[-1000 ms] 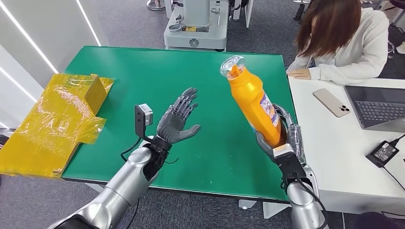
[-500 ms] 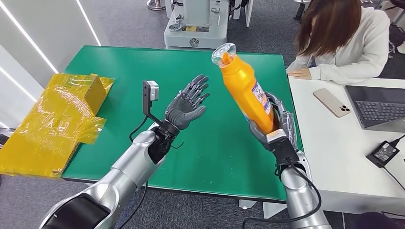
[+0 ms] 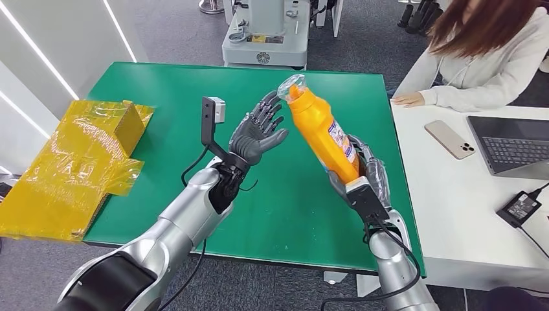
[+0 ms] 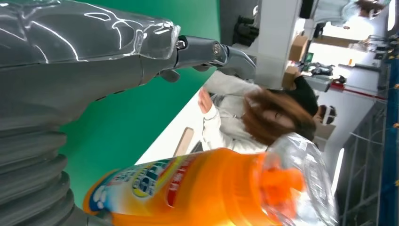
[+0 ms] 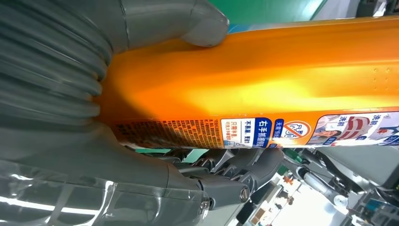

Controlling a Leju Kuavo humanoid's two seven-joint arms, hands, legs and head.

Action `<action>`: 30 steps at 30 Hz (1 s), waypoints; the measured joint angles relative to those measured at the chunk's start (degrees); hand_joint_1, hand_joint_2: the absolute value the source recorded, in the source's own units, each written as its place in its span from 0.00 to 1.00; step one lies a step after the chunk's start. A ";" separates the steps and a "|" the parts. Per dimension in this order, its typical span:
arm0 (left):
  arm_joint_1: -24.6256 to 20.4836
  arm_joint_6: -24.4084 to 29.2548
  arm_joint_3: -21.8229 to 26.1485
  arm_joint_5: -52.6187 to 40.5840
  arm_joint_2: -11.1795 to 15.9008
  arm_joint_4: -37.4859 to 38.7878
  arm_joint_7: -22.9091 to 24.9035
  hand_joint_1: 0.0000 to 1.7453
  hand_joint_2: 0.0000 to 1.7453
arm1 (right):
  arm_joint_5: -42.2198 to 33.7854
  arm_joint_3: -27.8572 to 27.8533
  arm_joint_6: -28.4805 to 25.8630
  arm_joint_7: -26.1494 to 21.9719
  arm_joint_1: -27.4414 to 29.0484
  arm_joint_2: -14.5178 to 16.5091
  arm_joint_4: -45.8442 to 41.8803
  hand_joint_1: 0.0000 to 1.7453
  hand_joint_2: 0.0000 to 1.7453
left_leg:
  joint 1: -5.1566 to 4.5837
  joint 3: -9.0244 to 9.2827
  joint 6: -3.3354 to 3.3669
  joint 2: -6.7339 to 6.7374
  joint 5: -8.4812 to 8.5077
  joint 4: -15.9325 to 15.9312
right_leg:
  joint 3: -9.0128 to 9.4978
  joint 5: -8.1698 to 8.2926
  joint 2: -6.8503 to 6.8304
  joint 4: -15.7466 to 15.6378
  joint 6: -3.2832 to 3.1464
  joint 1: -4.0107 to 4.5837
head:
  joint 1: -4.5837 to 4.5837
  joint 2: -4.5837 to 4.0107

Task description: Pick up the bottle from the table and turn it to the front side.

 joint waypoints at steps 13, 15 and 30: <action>-0.07 1.09 -0.01 -0.42 -0.96 3.40 0.28 0.00 1.00 | 2.02 -0.15 0.21 -0.26 -1.44 0.01 3.06 1.00 1.00 | 0.00 0.00 0.00 0.00 0.00 0.00 | -0.01 0.00 0.00 0.00 0.00 0.00 | -0.01 0.00; -0.03 0.85 -0.02 -0.17 -1.08 3.74 0.27 0.00 1.00 | 2.34 -0.15 0.09 -0.34 -2.03 0.04 3.97 1.00 1.00 | 0.00 0.00 0.00 0.00 0.00 0.00 | 0.00 0.00 0.00 0.00 0.00 0.00 | -0.01 0.01; -0.09 2.73 -0.07 0.23 -1.70 4.14 -0.91 0.00 1.00 | 1.69 -0.15 0.15 -1.49 -5.75 1.73 10.49 1.00 1.00 | 0.00 -0.01 0.00 0.00 0.00 0.00 | -0.01 0.00 0.00 0.01 0.00 0.00 | -0.01 0.00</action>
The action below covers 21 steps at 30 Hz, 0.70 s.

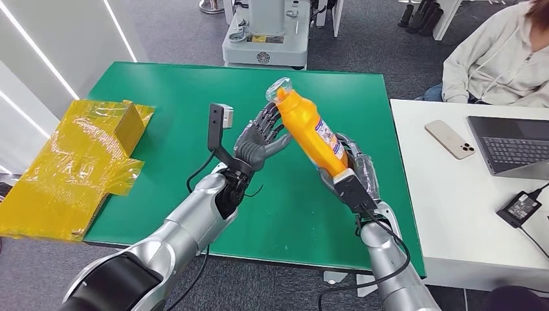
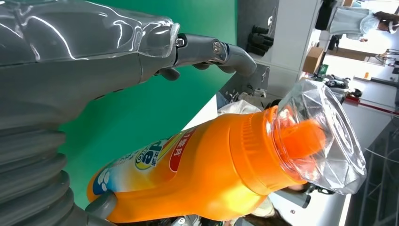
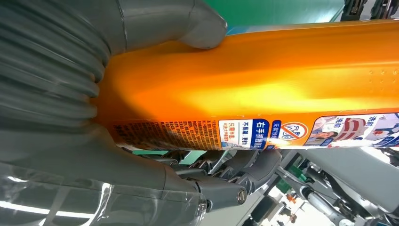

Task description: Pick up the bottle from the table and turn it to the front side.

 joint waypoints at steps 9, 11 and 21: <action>-0.28 1.54 -0.09 0.24 -0.04 0.00 -0.64 0.00 1.00 | -1.71 0.00 -0.75 -0.98 -0.24 0.06 1.00 1.00 1.00 | 0.00 0.00 0.00 0.00 0.00 0.02 | -0.01 0.00 0.00 -0.01 0.00 0.00 | 0.01 0.00; -0.37 1.67 -0.09 0.37 -0.03 0.01 -0.64 0.00 1.00 | -1.71 0.00 -0.77 -0.97 -0.14 0.06 0.90 1.00 1.00 | 0.00 0.00 0.00 0.00 0.00 0.02 | -0.01 0.00 0.00 -0.01 0.00 0.00 | 0.00 0.00; -1.36 4.23 -0.11 0.05 0.21 1.01 -0.73 0.00 1.00 | -0.48 0.21 -1.73 -0.81 0.52 0.06 -0.19 1.00 1.00 | 0.00 0.00 0.00 0.01 0.00 0.02 | -0.01 0.00 0.01 0.00 0.00 0.00 | 0.01 0.00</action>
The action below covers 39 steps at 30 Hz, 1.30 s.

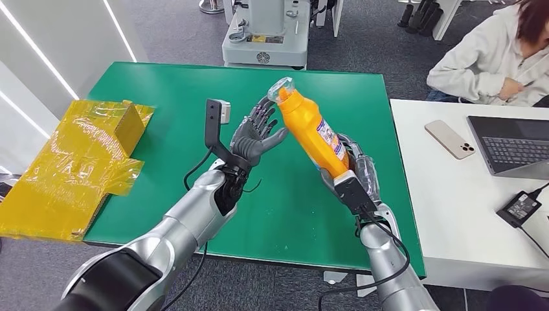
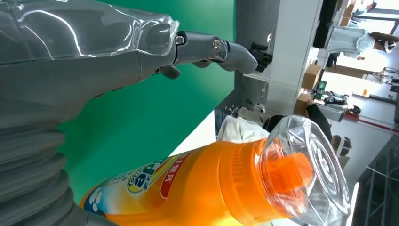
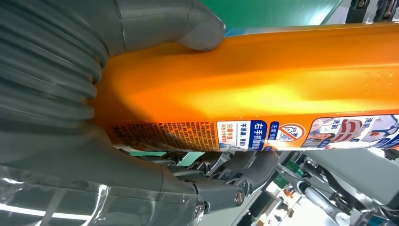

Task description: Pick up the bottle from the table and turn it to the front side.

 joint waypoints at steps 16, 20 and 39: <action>-1.00 -1.56 0.00 1.70 0.51 0.90 -0.42 0.00 1.00 | 0.07 1.54 3.09 -0.46 -1.19 0.50 0.55 1.00 1.00 | 0.00 -0.02 0.00 0.00 0.00 0.00 | 0.00 0.00 0.00 0.02 0.00 0.00 | 0.00 0.00; -1.13 -2.06 0.00 2.18 0.52 0.90 -0.39 0.00 1.00 | 0.34 2.20 3.28 -0.50 -1.89 1.08 1.49 1.00 1.00 | 0.00 -0.02 0.00 -0.01 0.00 0.00 | 0.00 0.00 -0.01 0.02 0.00 0.00 | -0.01 0.00; -1.31 -1.55 0.00 2.22 0.16 0.91 -0.54 0.00 1.00 | 1.68 3.75 3.64 -0.67 -4.43 2.83 6.10 1.00 1.00 | 0.00 -0.02 0.00 -0.01 0.01 0.01 | -0.01 0.00 -0.01 0.02 0.00 0.00 | 0.00 0.00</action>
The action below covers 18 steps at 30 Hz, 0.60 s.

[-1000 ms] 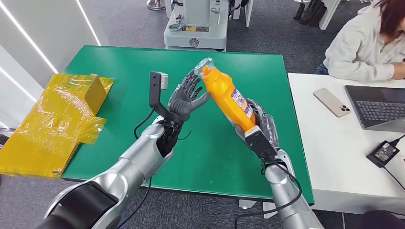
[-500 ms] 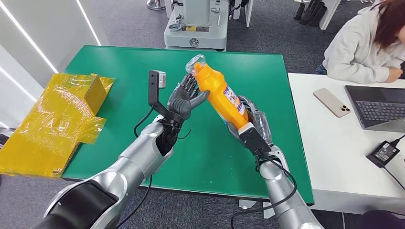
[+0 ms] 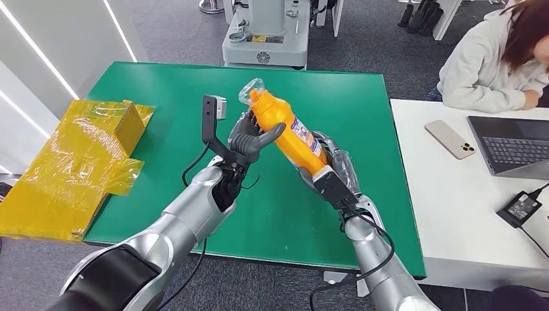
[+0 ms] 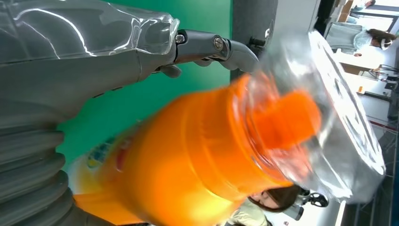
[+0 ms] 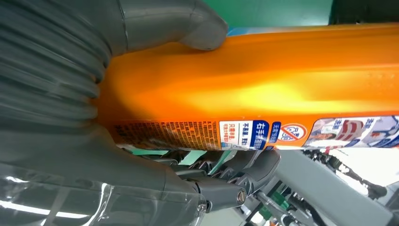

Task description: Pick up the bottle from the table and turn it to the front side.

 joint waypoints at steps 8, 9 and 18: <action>-0.33 -0.73 0.00 0.39 -0.58 0.01 0.12 0.85 1.00 | 0.70 0.32 -0.77 -0.18 -0.37 0.08 1.49 1.00 1.00 | 0.00 0.00 0.00 0.00 0.00 0.01 | 0.00 0.00 0.00 0.00 0.00 0.00 | 0.00 0.00; -0.34 -0.95 0.00 0.68 -0.64 0.01 0.24 0.81 1.00 | 0.71 0.32 -0.79 -0.18 -0.38 0.08 1.61 1.00 1.00 | 0.00 0.00 0.00 0.00 0.00 0.01 | 0.00 0.00 0.00 0.00 0.00 0.00 | 0.00 0.00; -0.39 -2.31 0.08 2.83 -0.80 0.01 0.78 1.00 1.00 | 0.81 0.32 -1.13 -0.37 -0.40 0.08 2.08 1.00 1.00 | 0.00 0.00 0.00 0.01 0.00 0.01 | -0.02 0.00 0.01 0.00 0.00 0.00 | 0.00 0.00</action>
